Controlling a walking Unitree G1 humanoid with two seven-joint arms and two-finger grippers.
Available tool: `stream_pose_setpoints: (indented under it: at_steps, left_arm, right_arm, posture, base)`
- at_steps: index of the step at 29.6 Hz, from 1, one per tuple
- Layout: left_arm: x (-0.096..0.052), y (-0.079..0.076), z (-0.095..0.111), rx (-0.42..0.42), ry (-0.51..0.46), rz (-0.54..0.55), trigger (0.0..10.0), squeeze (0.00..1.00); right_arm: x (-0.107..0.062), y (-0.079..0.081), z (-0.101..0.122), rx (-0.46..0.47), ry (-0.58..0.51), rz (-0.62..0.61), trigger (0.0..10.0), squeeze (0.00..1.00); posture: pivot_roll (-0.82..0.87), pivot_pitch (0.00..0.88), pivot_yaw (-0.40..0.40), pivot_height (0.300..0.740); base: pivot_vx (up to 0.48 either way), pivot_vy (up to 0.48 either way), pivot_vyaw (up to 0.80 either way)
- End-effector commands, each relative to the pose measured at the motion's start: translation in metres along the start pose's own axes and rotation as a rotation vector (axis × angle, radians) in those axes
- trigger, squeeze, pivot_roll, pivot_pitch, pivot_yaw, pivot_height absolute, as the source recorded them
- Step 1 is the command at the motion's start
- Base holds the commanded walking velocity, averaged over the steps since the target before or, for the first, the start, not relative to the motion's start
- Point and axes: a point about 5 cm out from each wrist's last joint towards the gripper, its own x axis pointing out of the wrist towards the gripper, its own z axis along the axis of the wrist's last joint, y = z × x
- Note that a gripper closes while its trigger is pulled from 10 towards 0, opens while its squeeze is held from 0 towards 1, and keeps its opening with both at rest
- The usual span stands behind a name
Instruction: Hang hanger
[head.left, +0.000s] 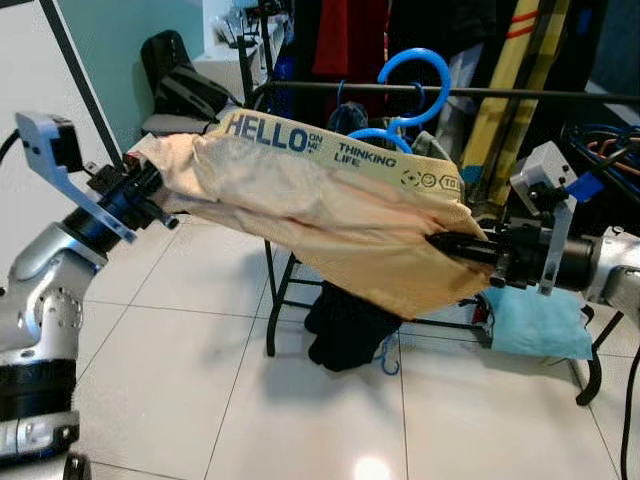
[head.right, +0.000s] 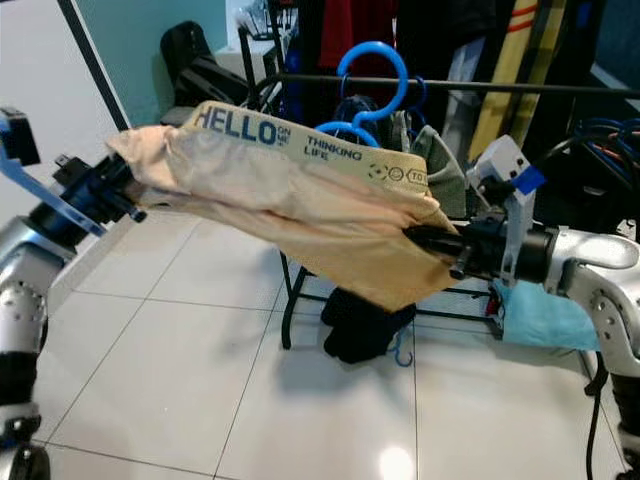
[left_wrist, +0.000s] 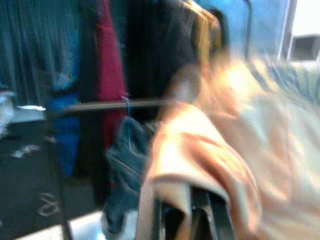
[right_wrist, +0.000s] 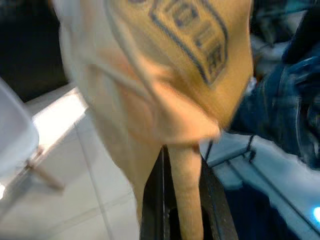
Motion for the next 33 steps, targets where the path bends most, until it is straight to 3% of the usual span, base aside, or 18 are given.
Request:
stream_pose_setpoints:
  at_steps: [1,2,3,6,7,8,14,15,16,17,20,23,24,26,29,33]
  left_arm:
    - [0.007,-0.023,-0.014,0.016,0.068,-0.125,2.7,0.00]
    - [0.007,-0.023,-0.014,0.016,0.068,-0.125,2.7,0.00]
    - [0.013,-0.036,-0.015,-0.033,0.035,-0.160,2.5,0.00]
    - [0.015,-0.040,-0.014,-0.056,0.020,-0.173,2.5,0.00]
    - [0.014,-0.048,-0.011,-0.067,0.010,-0.233,2.8,0.00]
    - [0.013,-0.054,-0.006,-0.080,-0.002,-0.287,2.5,0.00]
    - [0.011,-0.055,0.002,-0.073,-0.015,-0.318,2.5,0.00]
    - [0.010,-0.047,0.004,-0.044,-0.019,-0.273,2.5,0.00]
    - [0.010,-0.028,0.010,0.003,-0.033,-0.153,2.5,0.00]
    - [0.010,-0.028,0.010,0.003,-0.033,-0.153,2.5,0.00]
    - [0.003,0.024,0.025,0.118,-0.063,0.207,2.5,0.00]
    - [0.000,0.034,0.028,0.143,-0.067,0.280,2.5,0.00]
    - [-0.013,0.060,0.033,0.207,-0.043,0.508,2.4,0.00]
    - [-0.013,0.060,0.033,0.207,-0.043,0.508,2.4,0.00]
    - [-0.024,0.073,0.033,0.246,-0.017,0.640,2.1,0.00]
    - [-0.032,0.078,0.031,0.242,-0.010,0.700,1.8,0.00]
  right_arm:
    - [0.003,0.003,0.015,-0.027,-0.081,0.008,0.0,0.00]
    - [0.003,0.003,0.015,-0.027,-0.081,0.008,0.0,0.00]
    - [0.005,0.001,0.009,-0.014,-0.029,-0.002,0.0,0.00]
    - [0.005,0.001,0.007,-0.009,-0.005,-0.005,0.0,0.00]
    - [0.005,-0.002,0.002,0.010,0.030,-0.027,0.0,0.00]
    - [0.005,-0.004,-0.003,0.025,0.066,-0.052,0.0,0.00]
    - [0.006,-0.007,-0.010,0.058,0.115,-0.095,0.0,0.00]
    - [0.005,-0.007,-0.013,0.066,0.136,-0.098,0.0,0.00]
    - [0.002,-0.007,-0.017,0.068,0.167,-0.098,0.0,0.00]
    - [0.002,-0.007,-0.017,0.068,0.167,-0.098,0.0,0.00]
    - [-0.007,-0.007,-0.027,0.060,0.242,-0.100,0.0,0.00]
    - [-0.009,-0.007,-0.028,0.056,0.255,-0.100,0.0,0.00]
    - [-0.014,-0.006,-0.028,0.048,0.265,-0.090,0.0,0.00]
    - [-0.014,-0.006,-0.028,0.048,0.265,-0.090,0.0,0.00]
    - [-0.016,-0.006,-0.027,0.045,0.267,-0.092,0.0,0.00]
    - [-0.016,-0.011,-0.026,0.048,0.267,-0.136,0.0,0.00]
  posture:
    - [-0.12,0.000,0.042,0.740]
    - [-0.12,0.000,0.042,0.740]
    - [-0.12,0.000,0.042,0.740]
    - [-0.12,0.000,0.042,0.740]
    - [-0.12,0.000,0.040,0.740]
    - [-0.12,0.000,0.042,0.740]
    - [-0.12,0.000,0.043,0.740]
    - [-0.12,0.000,0.044,0.740]
    - [-0.12,0.000,0.044,0.740]
    - [-0.12,0.000,0.044,0.740]
    - [-0.12,0.000,0.045,0.740]
    - [-0.12,0.000,0.045,0.740]
    - [-0.12,0.000,0.045,0.740]
    - [-0.12,0.000,0.045,0.740]
    - [-0.13,0.000,0.046,0.740]
    - [-0.13,0.000,0.045,0.740]
  base:
    - [0.000,0.000,0.00]
    - [0.000,0.000,0.00]
    - [0.000,0.000,0.00]
    - [0.000,0.000,0.00]
    - [0.000,0.000,0.00]
    - [0.000,0.000,0.00]
    - [0.000,0.000,0.00]
    - [0.000,0.000,0.00]
    - [0.000,0.000,0.00]
    - [0.000,0.000,0.00]
    - [0.000,0.000,0.00]
    - [0.000,0.000,0.00]
    - [0.000,0.000,0.00]
    - [0.000,0.000,0.00]
    - [0.000,0.000,0.00]
    - [0.000,0.000,0.00]
